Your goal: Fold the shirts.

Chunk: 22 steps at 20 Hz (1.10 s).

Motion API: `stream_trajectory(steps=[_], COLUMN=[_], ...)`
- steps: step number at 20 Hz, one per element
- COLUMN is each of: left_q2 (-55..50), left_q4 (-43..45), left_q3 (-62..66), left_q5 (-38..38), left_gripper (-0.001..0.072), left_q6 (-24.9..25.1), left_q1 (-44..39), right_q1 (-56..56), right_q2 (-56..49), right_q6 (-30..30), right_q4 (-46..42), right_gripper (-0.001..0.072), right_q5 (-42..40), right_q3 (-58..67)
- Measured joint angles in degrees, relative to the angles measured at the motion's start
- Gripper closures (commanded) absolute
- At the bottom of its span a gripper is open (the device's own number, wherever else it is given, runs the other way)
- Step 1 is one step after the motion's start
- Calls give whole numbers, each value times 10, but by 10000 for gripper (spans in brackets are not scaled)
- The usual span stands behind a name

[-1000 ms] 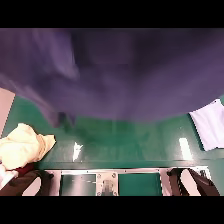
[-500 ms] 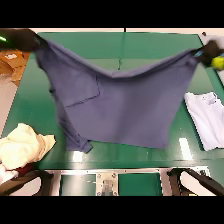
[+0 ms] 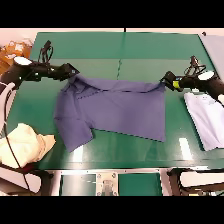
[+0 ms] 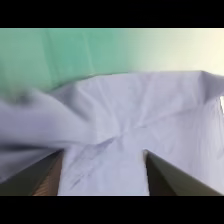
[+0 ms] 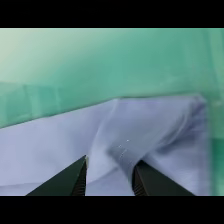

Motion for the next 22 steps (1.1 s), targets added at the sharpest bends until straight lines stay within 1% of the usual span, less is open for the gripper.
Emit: stream_trajectory(steps=[2, 5, 8, 9, 10, 11, 14, 19, 20, 21, 22], left_q2=[-9, -17, -19, -20, -20, -21, -21, -21, -21, -21, -21], left_q4=[24, 101, 157, 167, 181, 196, 247, 270, 257, 242, 223], left_q3=[17, 47, 42, 31, 18, 2, -43, -99, -110, -123, -134], left_q5=[-47, -151, -245, -269, -285, -301, -316, -272, -268, -259, -250], left_gripper=[123, 124, 124, 124, 124, 124, 124, 125, 208, 226, 226], left_q6=[-9, -55, -94, -103, -110, -116, -126, -129, -122, -113, -101], left_q1=[26, 79, 130, 145, 155, 163, 176, 183, 184, 183, 183], right_q1=[-29, -87, -133, -145, -153, -158, -167, -169, -166, -160, -154], right_q2=[-5, 16, 75, 100, 123, 146, 207, 245, 248, 250, 252], right_q6=[-9, -16, -16, -9, -2, 5, 25, 36, 35, 33, 31], right_q4=[-15, -43, -82, -97, -112, -123, -144, -140, -131, -117, -110], right_gripper=[390, 398, 383, 341, 320, 320, 318, 309, 309, 309, 309], right_q5=[54, 155, 227, 242, 252, 260, 270, 259, 254, 251, 249], right_q3=[18, 20, -42, -74, -106, -140, -244, -361, -376, -389, -401])
